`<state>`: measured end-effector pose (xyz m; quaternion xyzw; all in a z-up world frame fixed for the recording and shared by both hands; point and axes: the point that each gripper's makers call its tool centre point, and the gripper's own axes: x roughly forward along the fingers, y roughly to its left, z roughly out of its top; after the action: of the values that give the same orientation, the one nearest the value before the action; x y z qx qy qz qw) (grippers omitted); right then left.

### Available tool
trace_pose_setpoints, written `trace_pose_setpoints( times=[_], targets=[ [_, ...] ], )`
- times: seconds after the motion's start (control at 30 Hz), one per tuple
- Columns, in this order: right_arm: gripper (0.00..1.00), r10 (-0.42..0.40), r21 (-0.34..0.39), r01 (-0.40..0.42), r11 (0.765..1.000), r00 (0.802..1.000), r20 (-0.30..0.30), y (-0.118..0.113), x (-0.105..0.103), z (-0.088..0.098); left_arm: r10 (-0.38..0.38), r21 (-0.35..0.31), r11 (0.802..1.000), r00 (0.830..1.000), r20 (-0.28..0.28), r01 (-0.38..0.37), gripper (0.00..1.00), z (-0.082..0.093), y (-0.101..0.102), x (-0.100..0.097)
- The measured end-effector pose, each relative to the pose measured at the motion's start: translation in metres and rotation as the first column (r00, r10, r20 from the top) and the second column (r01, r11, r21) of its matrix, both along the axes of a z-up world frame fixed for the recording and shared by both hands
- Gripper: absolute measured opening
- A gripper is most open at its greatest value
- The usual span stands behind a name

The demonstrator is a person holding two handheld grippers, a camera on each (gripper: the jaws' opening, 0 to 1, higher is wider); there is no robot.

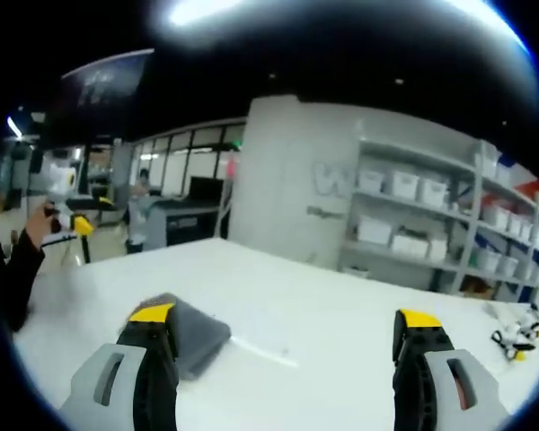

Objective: Open the folded towel by lifting each exposed corner and separating the folded layers until the towel lies flat within the target outline without major curled edges

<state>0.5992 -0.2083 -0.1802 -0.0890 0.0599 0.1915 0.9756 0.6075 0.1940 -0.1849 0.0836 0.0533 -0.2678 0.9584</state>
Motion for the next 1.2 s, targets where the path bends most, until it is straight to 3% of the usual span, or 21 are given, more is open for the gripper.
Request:
trace_pose_setpoints(
  times=[0.1, 0.17, 0.33, 0.77, 1.2],
  targets=[
    [1.00, -0.002, -0.001, 0.002, 1.000, 1.000, -0.001, 0.005, 0.006, -0.004, -0.008, 0.001, 1.000, 1.000, -0.019, 0.009, 1.00, -0.008, -0.003, 0.004],
    [1.00, -0.002, -0.010, 0.002, 1.000, 1.000, -0.007, 0.008, 0.008, -0.008, 0.011, 0.004, 1.000, 1.000, 0.010, -0.011, 1.00, -0.004, 0.001, 0.008],
    [1.00, 0.022, -0.009, -0.022, 1.000, 1.000, -0.010, 0.016, 0.009, -0.006, 0.030, -0.008, 1.000, 0.999, 0.012, -0.030, 0.97, -0.001, 0.006, 0.008],
    [1.00, 0.008, 0.046, -0.008, 0.999, 1.000, 0.008, 0.011, 0.034, 0.005, 0.020, -0.043, 0.999, 0.999, -0.050, -0.022, 1.00, -0.018, -0.001, 0.023],
    [1.00, 0.021, 0.029, -0.021, 0.999, 0.999, -0.030, 0.021, 0.044, -0.011, 0.038, -0.058, 0.997, 0.996, -0.077, -0.043, 1.00, -0.025, 0.006, 0.028]
  ],
)
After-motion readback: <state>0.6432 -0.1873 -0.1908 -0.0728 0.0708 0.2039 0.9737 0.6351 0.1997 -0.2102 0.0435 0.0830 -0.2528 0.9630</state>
